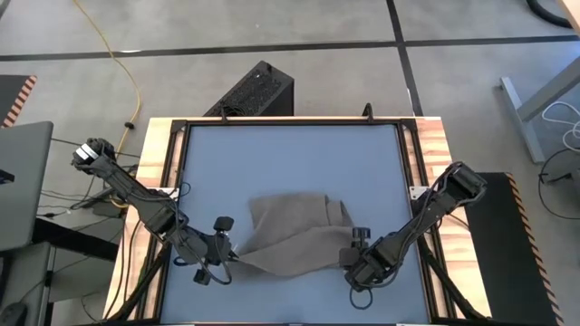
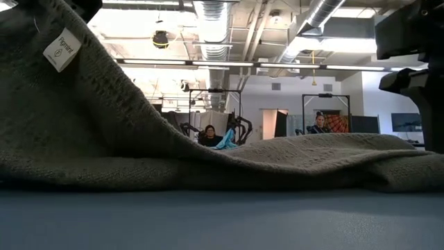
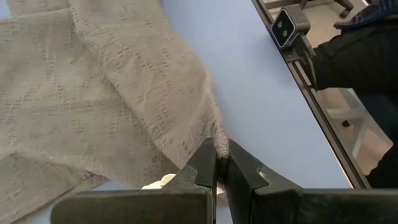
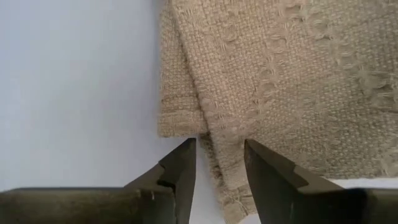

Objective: Roll towel
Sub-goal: Roll the gray towel

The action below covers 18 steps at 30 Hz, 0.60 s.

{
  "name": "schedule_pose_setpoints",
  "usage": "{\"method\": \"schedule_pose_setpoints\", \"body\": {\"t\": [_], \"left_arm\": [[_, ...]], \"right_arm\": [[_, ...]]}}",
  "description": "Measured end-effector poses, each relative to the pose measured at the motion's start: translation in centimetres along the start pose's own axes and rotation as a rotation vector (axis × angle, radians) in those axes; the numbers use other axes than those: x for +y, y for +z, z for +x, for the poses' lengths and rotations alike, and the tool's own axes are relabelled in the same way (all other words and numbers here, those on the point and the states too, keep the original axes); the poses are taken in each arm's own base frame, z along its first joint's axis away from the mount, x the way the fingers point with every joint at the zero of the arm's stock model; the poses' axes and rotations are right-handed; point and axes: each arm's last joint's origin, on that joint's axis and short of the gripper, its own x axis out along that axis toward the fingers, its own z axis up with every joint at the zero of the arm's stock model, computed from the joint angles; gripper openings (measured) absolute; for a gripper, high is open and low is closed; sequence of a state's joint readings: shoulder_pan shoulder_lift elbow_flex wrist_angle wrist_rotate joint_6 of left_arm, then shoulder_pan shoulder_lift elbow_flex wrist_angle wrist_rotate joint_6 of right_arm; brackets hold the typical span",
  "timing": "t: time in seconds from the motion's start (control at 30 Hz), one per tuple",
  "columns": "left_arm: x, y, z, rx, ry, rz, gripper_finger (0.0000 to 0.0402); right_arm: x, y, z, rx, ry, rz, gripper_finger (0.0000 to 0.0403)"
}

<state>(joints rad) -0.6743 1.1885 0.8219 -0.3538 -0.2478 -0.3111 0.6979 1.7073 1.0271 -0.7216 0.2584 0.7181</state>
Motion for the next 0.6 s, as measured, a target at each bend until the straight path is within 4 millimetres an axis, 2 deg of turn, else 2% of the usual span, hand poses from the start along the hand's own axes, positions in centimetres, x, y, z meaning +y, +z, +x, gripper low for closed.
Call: {"method": "schedule_pose_setpoints", "body": {"t": [0.2, 0.47, 0.6], "left_arm": [[0.0, 0.1, 0.0, -0.005, -0.002, 0.012, 0.0], [-0.1, 0.2, 0.0, -0.016, -0.006, 0.039, 0.0], [-0.3, 0.6, -0.5, -0.07, -0.028, 0.044, 0.0]], "right_arm": [[-0.2, 0.1, 0.0, -0.007, -0.01, -0.004, 0.0136], [-0.9, 0.7, 0.3, 0.01, -0.007, 0.011, 0.0016], [-1.2, 1.5, -0.9, 0.07, -0.012, -0.004, 0.0019]]}}
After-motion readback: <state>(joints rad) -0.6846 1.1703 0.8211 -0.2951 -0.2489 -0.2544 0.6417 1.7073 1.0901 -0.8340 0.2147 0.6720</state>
